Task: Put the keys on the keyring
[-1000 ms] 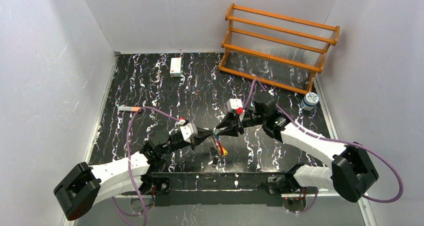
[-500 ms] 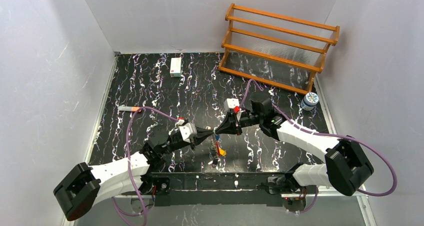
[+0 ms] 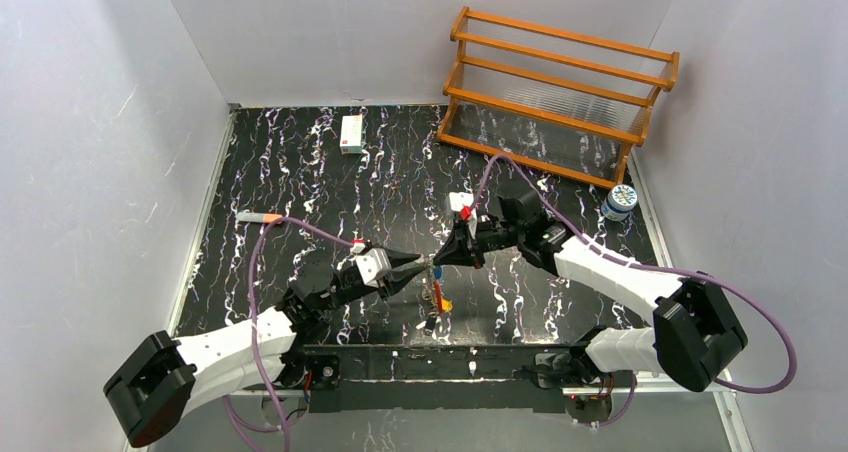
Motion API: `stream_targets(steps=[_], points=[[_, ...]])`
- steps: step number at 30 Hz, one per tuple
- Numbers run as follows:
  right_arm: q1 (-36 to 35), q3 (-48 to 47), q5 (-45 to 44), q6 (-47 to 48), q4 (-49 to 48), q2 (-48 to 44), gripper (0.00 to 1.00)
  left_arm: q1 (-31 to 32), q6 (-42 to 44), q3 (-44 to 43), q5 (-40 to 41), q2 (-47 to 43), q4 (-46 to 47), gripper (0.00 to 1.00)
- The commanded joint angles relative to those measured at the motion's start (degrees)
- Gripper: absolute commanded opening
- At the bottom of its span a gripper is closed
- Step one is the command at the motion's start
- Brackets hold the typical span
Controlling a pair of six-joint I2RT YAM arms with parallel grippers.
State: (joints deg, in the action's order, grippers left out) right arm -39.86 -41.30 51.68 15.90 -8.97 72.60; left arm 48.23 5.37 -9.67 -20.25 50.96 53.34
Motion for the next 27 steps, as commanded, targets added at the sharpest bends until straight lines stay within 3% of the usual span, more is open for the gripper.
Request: stream_targets(steps=[1,9,15,19,27], points=[[0.1,-6.1,-4.6,2.9,9.6,-0.9,0.01,0.2,3.1,0.6,3.3,-2.4,-1.3,0.3],[-1.6,-12.1,-11.2,7.8,22.8,1.8,0.01,0.2,6.7,-3.2,4.3,-1.5,-11.0,0.41],[-5.9,-15.7,-18.2,10.6,29.4,4.8,0.01,0.2,9.9,-6.0,4.5,-0.8,-17.2,0.44],[-9.1,-17.8,-22.9,11.6,32.1,6.8,0.01,0.2,11.2,-7.0,3.6,-0.4,-19.5,0.45],[-10.6,-18.3,-22.6,11.4,31.1,7.8,0.01,0.2,12.2,-8.3,-2.8,2.6,-20.1,0.45]])
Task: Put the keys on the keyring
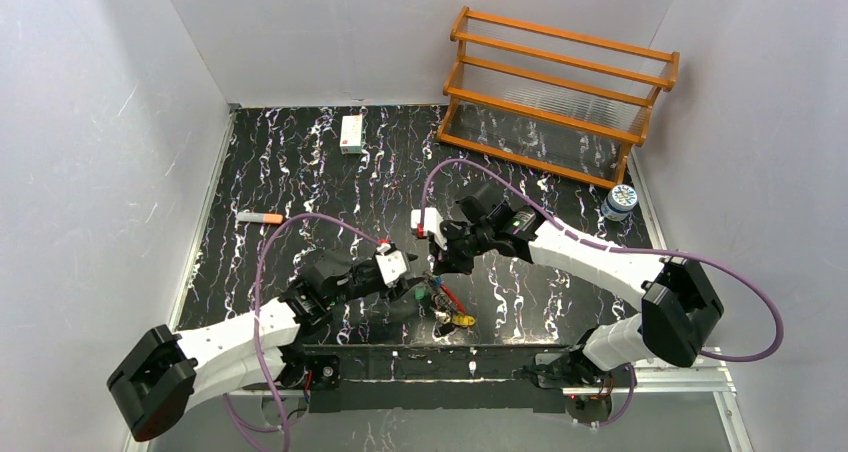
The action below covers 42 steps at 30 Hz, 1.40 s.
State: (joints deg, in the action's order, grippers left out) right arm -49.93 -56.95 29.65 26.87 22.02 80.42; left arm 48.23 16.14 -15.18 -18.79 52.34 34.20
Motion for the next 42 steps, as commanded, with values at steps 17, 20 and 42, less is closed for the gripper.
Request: stream_targets(steps=[17,20,42], points=[[-1.6,-2.8,-0.4,-0.3,-1.0,-0.3,0.01,0.2,1.4,-5.7,-7.1,7.5,-1.1,0.18],[-1.5,-2.7,-0.5,-0.4,-1.2,-0.4,0.01,0.3,1.4,-5.8,-6.8,8.0,-1.1,0.09],[5.6,5.9,9.9,-8.3,-17.9,-6.1,0.46,0.2,-9.3,3.2,0.1,1.9,16.7,0.0]])
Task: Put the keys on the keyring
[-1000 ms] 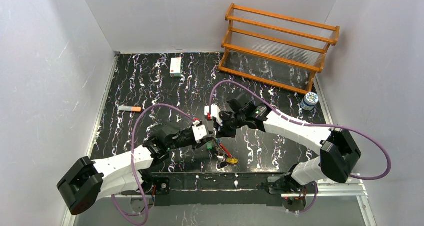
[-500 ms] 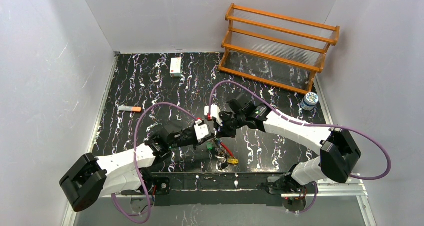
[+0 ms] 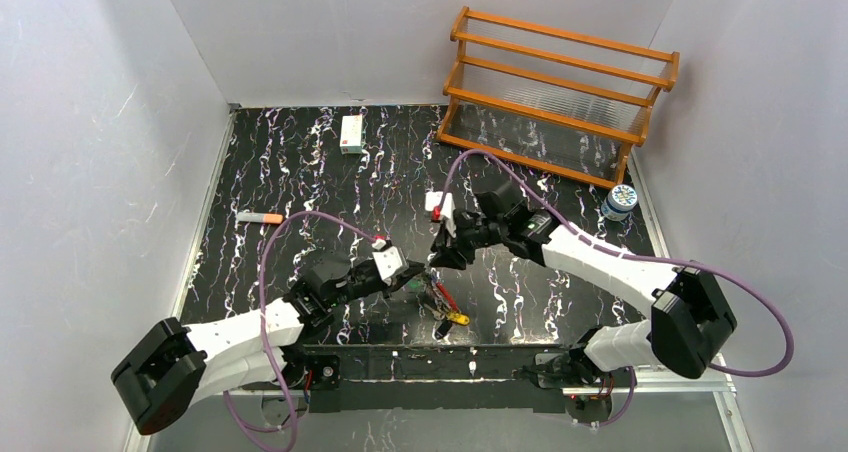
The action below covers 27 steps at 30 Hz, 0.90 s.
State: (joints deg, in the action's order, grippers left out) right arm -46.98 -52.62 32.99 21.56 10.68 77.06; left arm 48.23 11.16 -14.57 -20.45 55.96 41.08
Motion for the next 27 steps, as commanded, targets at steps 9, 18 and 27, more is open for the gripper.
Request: stream_targets(steps=[9,18,27], points=[[7.0,6.5,20.4,-7.8,-16.1,-5.6,0.43,0.2,-9.4,7.2,3.4,-1.7,24.0,0.0],[7.0,5.9,22.0,-8.1,-15.3,-4.4,0.42,0.2,-9.9,8.8,3.7,-1.1,29.0,0.0],[7.1,4.0,21.0,-8.0,-13.5,-1.7,0.2,0.2,-9.7,9.1,3.6,-1.6,29.0,0.0]])
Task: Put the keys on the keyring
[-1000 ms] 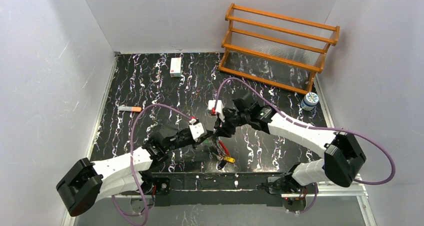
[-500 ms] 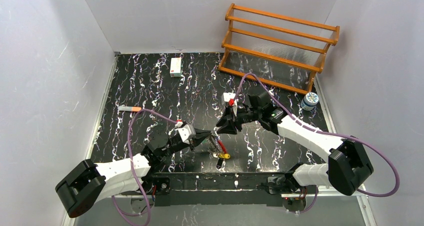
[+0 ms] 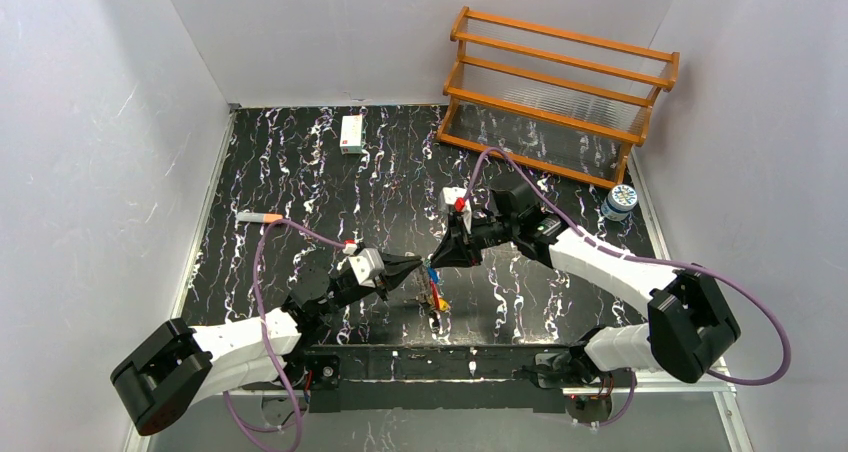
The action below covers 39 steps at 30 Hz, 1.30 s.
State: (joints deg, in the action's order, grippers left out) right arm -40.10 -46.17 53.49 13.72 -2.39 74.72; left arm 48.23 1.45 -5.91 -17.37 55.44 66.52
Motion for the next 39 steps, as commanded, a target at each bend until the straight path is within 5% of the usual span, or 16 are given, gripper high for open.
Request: stream_targets(steps=[1,7,13,31,36,39], points=[[0.1,-2.5,0.4,-0.3,-0.4,0.8,0.18,0.2,0.0,0.5,0.4,-1.1,3.5,0.0],[0.2,-2.7,-0.4,-0.8,-0.4,0.7,0.15,0.2,0.1,0.6,0.3,-1.1,3.5,0.0],[0.2,-2.5,1.1,-1.7,-1.6,-0.3,0.28,0.2,0.2,0.6,0.3,-1.0,3.5,0.0],[0.1,-3.0,-0.5,-3.7,-2.1,-1.2,0.26,0.2,-0.1,0.3,-0.7,-0.5,3.5,0.0],[0.2,-2.9,-1.5,-3.8,-1.9,-0.8,0.03,0.2,0.0,0.4,-0.9,-0.4,3.5,0.0],[0.1,-2.5,-2.7,-3.6,-1.5,-0.5,0.01,0.2,-0.1,0.4,-0.7,-0.6,3.5,0.0]])
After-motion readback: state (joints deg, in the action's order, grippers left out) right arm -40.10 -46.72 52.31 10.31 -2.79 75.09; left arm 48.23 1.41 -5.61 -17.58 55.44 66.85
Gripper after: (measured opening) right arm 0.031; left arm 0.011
